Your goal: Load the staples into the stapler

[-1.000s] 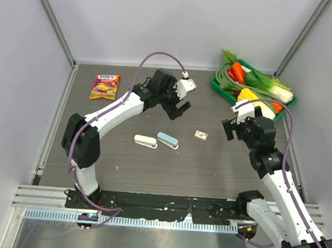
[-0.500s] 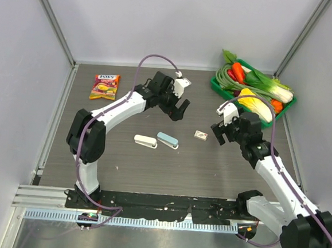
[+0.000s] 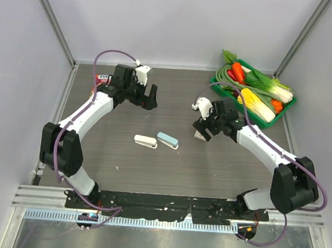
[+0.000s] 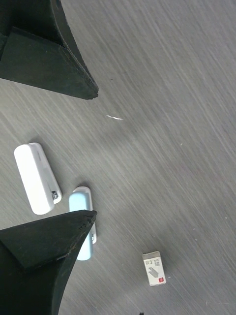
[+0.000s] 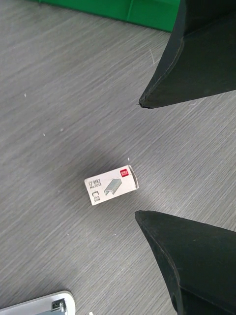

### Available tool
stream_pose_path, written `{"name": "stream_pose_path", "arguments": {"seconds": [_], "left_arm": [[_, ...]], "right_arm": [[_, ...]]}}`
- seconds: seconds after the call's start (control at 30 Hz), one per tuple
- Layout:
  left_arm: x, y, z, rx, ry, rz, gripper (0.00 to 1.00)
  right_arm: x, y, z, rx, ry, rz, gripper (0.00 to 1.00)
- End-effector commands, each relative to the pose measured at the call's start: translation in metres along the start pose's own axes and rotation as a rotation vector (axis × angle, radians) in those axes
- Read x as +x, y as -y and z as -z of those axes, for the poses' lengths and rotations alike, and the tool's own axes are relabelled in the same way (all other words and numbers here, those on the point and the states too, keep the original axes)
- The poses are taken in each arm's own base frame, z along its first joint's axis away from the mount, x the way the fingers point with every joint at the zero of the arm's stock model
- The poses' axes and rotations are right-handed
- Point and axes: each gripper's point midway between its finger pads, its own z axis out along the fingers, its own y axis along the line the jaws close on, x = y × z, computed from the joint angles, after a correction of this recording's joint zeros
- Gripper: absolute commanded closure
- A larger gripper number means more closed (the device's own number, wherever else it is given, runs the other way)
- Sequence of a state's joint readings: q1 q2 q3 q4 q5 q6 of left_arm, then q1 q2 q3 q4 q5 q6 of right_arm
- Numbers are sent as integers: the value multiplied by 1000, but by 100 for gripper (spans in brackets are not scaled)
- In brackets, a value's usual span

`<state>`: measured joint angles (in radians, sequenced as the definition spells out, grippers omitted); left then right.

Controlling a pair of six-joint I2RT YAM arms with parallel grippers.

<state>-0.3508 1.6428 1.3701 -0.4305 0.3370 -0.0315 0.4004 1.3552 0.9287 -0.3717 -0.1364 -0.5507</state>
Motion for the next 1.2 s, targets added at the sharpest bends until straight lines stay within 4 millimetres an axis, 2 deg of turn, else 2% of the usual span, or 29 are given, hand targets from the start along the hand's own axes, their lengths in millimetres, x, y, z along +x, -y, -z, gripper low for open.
{"name": "stream_pose_path", "arguments": {"seconds": [0.0, 0.2, 0.43, 0.63, 0.77, 1.17], "left_arm": [[-13, 12, 20, 38, 79, 0, 0], [-15, 16, 29, 47, 90, -5, 0], [-9, 19, 25, 72, 80, 11, 0], [-2, 26, 19, 119, 53, 18, 0], [-1, 29, 18, 142, 50, 17, 0], [2, 36, 16, 189, 35, 27, 0]], "right_arm": [[-6, 4, -12, -10, -36, 60, 11], [5, -5, -30, -54, -101, 99, 11], [25, -9, -52, -63, -174, 153, 13], [23, -9, -55, -100, -150, 209, 14], [16, -5, -57, -150, -110, 189, 21], [34, -18, -67, -271, -155, 192, 23]]}}
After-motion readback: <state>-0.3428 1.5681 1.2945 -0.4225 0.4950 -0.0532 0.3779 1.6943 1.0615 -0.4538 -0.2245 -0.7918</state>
